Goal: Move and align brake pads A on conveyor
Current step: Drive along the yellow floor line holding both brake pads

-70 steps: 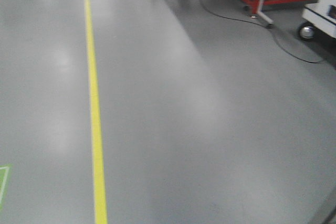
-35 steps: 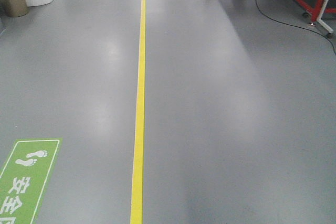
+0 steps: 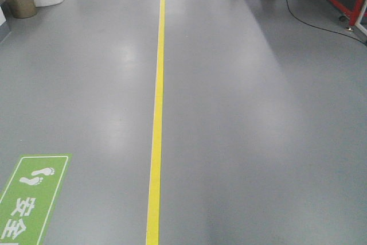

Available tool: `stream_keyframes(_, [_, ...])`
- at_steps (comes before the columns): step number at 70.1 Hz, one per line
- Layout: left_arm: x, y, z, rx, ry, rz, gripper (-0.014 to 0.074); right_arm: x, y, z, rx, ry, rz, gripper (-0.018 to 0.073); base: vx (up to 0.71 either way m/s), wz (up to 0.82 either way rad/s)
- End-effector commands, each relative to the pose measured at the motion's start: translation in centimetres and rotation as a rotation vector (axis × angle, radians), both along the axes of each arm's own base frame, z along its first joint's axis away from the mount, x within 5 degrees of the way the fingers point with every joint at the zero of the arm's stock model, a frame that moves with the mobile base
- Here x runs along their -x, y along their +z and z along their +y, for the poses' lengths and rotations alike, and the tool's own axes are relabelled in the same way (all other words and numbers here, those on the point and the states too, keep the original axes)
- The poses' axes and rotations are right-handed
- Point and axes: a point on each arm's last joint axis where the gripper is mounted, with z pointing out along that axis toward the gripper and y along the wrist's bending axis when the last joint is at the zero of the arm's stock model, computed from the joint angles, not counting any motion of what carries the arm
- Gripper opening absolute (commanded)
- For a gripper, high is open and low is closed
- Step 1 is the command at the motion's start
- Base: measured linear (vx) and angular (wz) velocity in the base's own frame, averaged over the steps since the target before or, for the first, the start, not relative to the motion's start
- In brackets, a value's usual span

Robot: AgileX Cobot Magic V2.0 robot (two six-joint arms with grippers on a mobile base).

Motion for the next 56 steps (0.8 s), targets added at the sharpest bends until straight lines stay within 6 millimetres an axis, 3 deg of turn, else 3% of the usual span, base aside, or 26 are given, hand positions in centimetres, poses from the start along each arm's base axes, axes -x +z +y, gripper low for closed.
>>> stream_keyframes(1, [-0.41, 1.49, -0.08, 0.002, -0.012, -0.102, -0.0006, -0.52, 1.55, -0.01, 0.026, 0.012, -0.103, -0.0007, 0.16, 0.13])
stream_keyframes(24, [-0.41, 1.49, -0.08, 0.002, -0.011, -0.101, -0.0006, -0.52, 1.55, -0.01, 0.026, 0.012, -0.103, -0.0007, 0.28, 0.12])
stream_keyframes(56, [-0.41, 1.49, -0.08, 0.002, -0.012, -0.102, -0.0006, -0.52, 1.55, -0.01, 0.026, 0.012, -0.103, -0.0007, 0.5, -0.01])
